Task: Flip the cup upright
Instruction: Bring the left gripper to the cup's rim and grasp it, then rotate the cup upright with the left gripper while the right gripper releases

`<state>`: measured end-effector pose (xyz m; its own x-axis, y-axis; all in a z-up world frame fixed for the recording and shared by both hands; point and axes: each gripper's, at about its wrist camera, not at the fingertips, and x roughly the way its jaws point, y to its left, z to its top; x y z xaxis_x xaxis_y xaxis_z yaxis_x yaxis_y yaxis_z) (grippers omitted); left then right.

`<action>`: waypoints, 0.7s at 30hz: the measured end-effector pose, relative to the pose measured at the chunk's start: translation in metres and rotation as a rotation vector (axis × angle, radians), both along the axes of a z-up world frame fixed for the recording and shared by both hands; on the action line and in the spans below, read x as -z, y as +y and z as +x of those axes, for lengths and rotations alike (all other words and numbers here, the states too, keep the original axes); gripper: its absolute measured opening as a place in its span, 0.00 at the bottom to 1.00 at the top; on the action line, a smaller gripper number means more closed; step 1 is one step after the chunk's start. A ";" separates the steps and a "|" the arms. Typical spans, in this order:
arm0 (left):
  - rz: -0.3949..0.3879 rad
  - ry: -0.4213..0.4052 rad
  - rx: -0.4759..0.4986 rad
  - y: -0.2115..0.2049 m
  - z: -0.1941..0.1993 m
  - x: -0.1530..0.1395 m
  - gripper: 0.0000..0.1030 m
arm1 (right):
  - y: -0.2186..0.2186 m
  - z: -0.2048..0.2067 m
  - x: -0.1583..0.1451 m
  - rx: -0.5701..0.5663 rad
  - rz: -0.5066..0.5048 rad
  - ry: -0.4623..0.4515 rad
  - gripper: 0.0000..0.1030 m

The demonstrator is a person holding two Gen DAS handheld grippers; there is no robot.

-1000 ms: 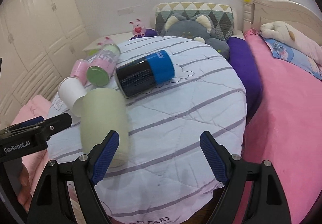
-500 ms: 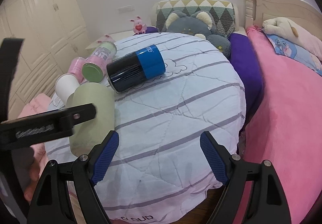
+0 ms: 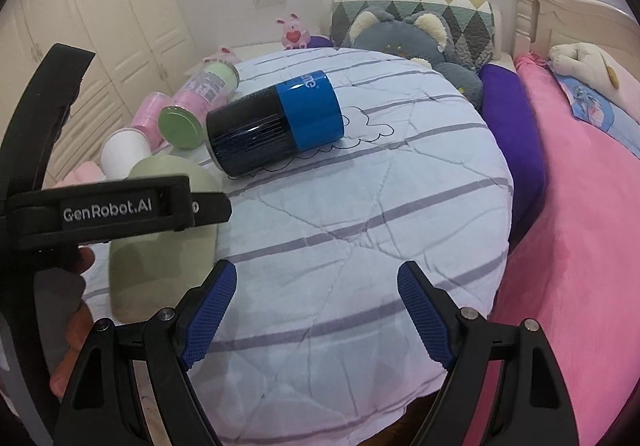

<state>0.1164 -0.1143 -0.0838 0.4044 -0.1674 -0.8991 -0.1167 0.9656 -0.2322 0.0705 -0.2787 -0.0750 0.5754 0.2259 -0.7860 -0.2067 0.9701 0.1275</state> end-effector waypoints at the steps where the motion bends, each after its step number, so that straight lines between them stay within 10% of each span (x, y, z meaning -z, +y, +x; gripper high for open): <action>1: 0.002 -0.005 0.005 0.000 0.000 0.000 0.84 | 0.001 0.002 0.001 -0.003 -0.003 0.001 0.82; 21: 0.013 -0.151 0.029 0.004 -0.001 -0.023 0.82 | 0.008 0.000 -0.001 -0.024 -0.006 -0.009 0.82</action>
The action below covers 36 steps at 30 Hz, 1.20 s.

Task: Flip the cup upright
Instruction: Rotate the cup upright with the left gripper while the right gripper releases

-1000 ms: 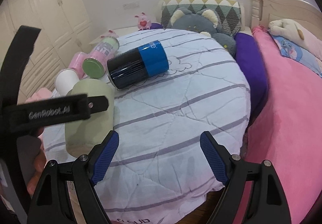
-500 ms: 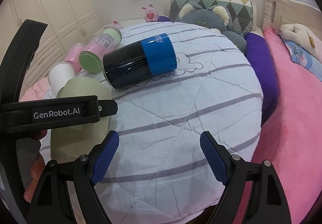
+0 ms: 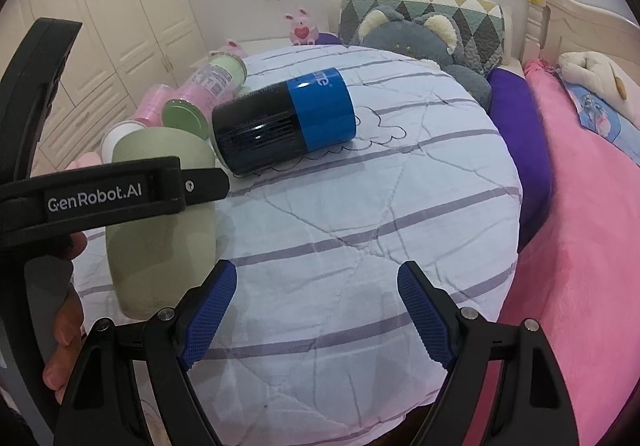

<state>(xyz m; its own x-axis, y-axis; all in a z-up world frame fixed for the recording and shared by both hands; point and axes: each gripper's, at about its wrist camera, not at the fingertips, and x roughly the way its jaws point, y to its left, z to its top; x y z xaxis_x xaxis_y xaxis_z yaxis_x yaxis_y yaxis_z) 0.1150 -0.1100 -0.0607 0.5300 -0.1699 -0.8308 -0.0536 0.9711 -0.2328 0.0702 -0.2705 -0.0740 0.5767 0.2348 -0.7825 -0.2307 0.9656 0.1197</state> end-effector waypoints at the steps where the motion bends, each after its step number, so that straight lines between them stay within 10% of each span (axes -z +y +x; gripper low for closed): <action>1: 0.009 -0.011 -0.002 0.000 -0.001 -0.002 0.82 | 0.001 0.000 0.000 -0.004 0.004 0.000 0.82; 36: 0.160 -0.170 0.011 0.000 -0.018 -0.016 0.81 | 0.031 0.003 0.019 -0.212 0.003 -0.020 0.82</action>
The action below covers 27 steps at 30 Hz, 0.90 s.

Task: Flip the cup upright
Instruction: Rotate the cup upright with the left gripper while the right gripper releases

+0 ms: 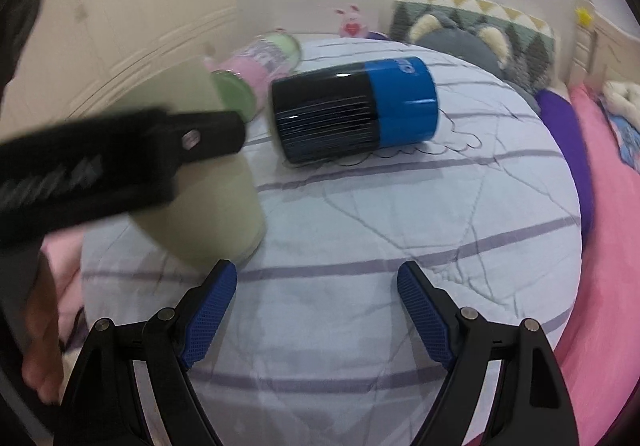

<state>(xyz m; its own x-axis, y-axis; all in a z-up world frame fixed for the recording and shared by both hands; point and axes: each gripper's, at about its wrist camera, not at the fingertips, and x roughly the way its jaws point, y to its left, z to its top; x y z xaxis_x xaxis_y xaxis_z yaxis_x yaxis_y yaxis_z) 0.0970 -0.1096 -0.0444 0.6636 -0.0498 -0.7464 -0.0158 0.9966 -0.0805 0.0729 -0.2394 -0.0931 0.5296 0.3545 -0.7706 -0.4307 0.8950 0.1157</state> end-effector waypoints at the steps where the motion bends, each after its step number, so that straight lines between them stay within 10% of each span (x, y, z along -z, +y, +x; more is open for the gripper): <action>1: 0.002 -0.001 0.000 0.001 0.000 0.000 0.81 | 0.001 -0.003 -0.001 -0.017 0.002 -0.012 0.82; 27: 0.006 0.023 0.030 -0.011 -0.005 0.000 0.81 | 0.013 -0.005 0.003 -0.040 0.044 -0.067 0.82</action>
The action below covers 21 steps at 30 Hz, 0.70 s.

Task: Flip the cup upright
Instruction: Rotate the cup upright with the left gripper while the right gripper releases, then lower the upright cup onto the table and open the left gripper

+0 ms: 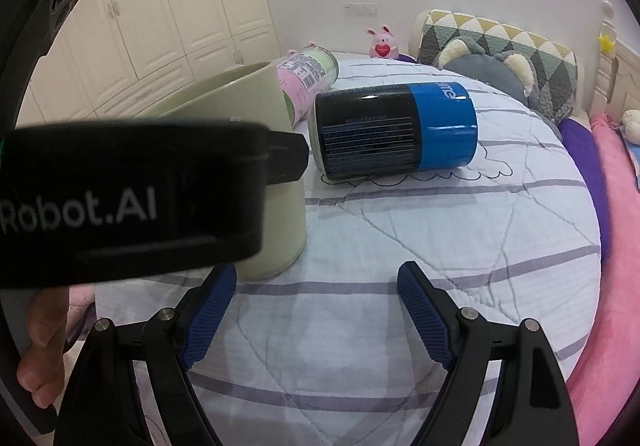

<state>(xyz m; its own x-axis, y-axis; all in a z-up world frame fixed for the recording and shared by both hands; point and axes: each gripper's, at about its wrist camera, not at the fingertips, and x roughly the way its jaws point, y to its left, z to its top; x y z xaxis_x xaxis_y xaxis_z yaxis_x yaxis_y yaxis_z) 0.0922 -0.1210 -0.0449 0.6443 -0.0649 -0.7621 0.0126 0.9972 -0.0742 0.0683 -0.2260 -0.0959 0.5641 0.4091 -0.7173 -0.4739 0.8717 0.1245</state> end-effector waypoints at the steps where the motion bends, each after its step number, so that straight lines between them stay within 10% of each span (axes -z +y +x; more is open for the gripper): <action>1: 0.001 0.000 0.002 0.001 0.001 0.000 0.81 | 0.000 0.000 0.000 0.000 0.001 0.003 0.82; 21: -0.008 -0.019 -0.006 0.009 -0.020 -0.011 1.00 | 0.010 -0.023 -0.017 0.009 -0.025 -0.015 0.82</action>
